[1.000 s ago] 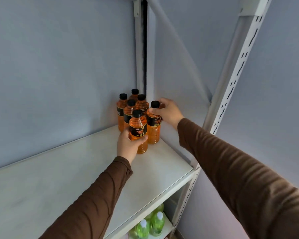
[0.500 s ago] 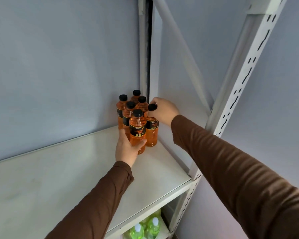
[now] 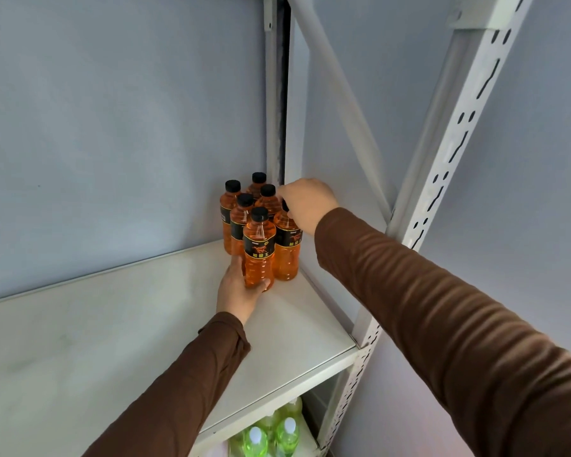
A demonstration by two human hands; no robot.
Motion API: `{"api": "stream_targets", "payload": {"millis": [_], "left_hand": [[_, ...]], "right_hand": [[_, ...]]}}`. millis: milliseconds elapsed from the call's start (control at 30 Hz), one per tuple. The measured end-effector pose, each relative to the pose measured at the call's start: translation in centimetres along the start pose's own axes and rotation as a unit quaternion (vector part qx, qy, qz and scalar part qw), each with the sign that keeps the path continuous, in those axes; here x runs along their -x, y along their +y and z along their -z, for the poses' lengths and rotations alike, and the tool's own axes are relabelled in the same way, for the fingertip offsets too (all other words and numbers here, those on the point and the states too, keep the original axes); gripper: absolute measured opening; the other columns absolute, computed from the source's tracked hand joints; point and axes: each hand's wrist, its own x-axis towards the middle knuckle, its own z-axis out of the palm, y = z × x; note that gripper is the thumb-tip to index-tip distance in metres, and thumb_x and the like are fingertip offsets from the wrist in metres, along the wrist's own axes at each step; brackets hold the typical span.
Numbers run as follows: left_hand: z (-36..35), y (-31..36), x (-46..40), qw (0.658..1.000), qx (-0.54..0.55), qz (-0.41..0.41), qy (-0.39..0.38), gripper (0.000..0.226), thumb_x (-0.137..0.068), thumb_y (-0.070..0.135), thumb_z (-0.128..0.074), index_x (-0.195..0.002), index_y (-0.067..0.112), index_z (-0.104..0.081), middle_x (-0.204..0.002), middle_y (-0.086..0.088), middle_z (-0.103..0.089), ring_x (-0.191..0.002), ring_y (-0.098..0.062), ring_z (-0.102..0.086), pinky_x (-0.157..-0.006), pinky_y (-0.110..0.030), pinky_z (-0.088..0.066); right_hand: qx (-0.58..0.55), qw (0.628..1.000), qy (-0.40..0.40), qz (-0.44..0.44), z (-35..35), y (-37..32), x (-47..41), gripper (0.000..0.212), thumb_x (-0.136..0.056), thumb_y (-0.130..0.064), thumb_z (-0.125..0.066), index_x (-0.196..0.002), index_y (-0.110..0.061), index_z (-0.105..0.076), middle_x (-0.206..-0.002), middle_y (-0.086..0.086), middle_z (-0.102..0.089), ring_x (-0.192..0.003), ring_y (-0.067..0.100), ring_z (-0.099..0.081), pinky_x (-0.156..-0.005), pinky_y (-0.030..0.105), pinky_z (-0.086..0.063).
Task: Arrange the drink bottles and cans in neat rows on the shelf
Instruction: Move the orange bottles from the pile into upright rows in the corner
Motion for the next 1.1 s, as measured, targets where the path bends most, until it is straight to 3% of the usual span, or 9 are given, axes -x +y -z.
{"api": "stream_targets", "payload": {"millis": [233,467,667,733,833,1100], "left_hand": [[-0.1,0.0,0.1,1.000,-0.006,0.008,0.001,0.074,-0.085,0.036,-0.075,-0.145,0.024,-0.035,-0.145,-0.004,-0.053,-0.132,-0.030,-0.052,-0.109,-0.052,-0.043],[0.6,0.2,0.5,0.999,-0.034,0.014,0.004,0.064,-0.083,0.037,-0.078,-0.135,0.021,-0.045,-0.137,-0.005,-0.059,-0.124,-0.028,-0.057,-0.106,-0.049,-0.046],[4.2,-0.3,3.0,0.990,-0.136,0.004,0.023,0.066,-0.085,0.035,-0.076,-0.141,0.020,-0.046,-0.142,-0.002,-0.053,-0.129,-0.020,-0.051,-0.107,-0.033,-0.042],[6.3,-0.5,4.2,0.982,-0.187,-0.008,0.029,0.066,-0.087,0.035,-0.072,-0.144,0.019,-0.044,-0.145,-0.003,-0.050,-0.131,-0.021,-0.048,-0.108,-0.032,-0.040],[10.0,-1.1,6.5,0.968,-0.244,-0.029,0.052,0.066,-0.088,0.032,-0.072,-0.145,0.015,-0.045,-0.144,-0.006,-0.049,-0.132,-0.024,-0.044,-0.108,-0.034,-0.038],[22.2,-5.2,15.7,0.939,-0.321,0.019,0.120,0.066,-0.090,0.039,-0.068,-0.147,0.019,-0.042,-0.146,-0.002,-0.047,-0.135,-0.021,-0.039,-0.109,-0.035,-0.038]], "right_hand": [[-0.001,1.000,0.003,0.003,-0.1,-0.3,0.2,0.033,-0.096,-0.011,-0.056,-0.129,-0.014,-0.054,-0.113,0.011,-0.063,-0.100,0.030,-0.062,-0.067,0.035,-0.045],[-0.022,1.000,0.003,0.005,-0.3,-0.1,0.3,0.034,-0.096,-0.013,-0.054,-0.130,-0.017,-0.057,-0.115,0.009,-0.064,-0.101,0.028,-0.061,-0.067,0.033,-0.041],[-0.114,0.983,0.141,0.006,0.8,-1.5,2.4,0.034,-0.097,-0.023,-0.055,-0.131,-0.019,-0.058,-0.118,0.006,-0.063,-0.116,0.027,-0.051,-0.077,0.036,-0.048],[-0.157,0.971,0.178,0.039,1.1,-3.1,3.5,0.034,-0.096,-0.026,-0.056,-0.129,-0.018,-0.060,-0.123,0.005,-0.062,-0.120,0.026,-0.047,-0.086,0.040,-0.051],[-0.190,0.955,0.191,0.122,0.8,-6.8,5.1,0.037,-0.093,-0.023,-0.056,-0.129,-0.016,-0.060,-0.125,0.004,-0.061,-0.119,0.026,-0.046,-0.094,0.036,-0.045],[-0.240,0.944,0.100,0.202,-1.4,-20.7,8.8,0.053,-0.092,-0.038,-0.061,-0.142,-0.023,-0.049,-0.135,0.001,-0.057,-0.124,0.024,-0.044,-0.100,0.035,-0.041]]}}
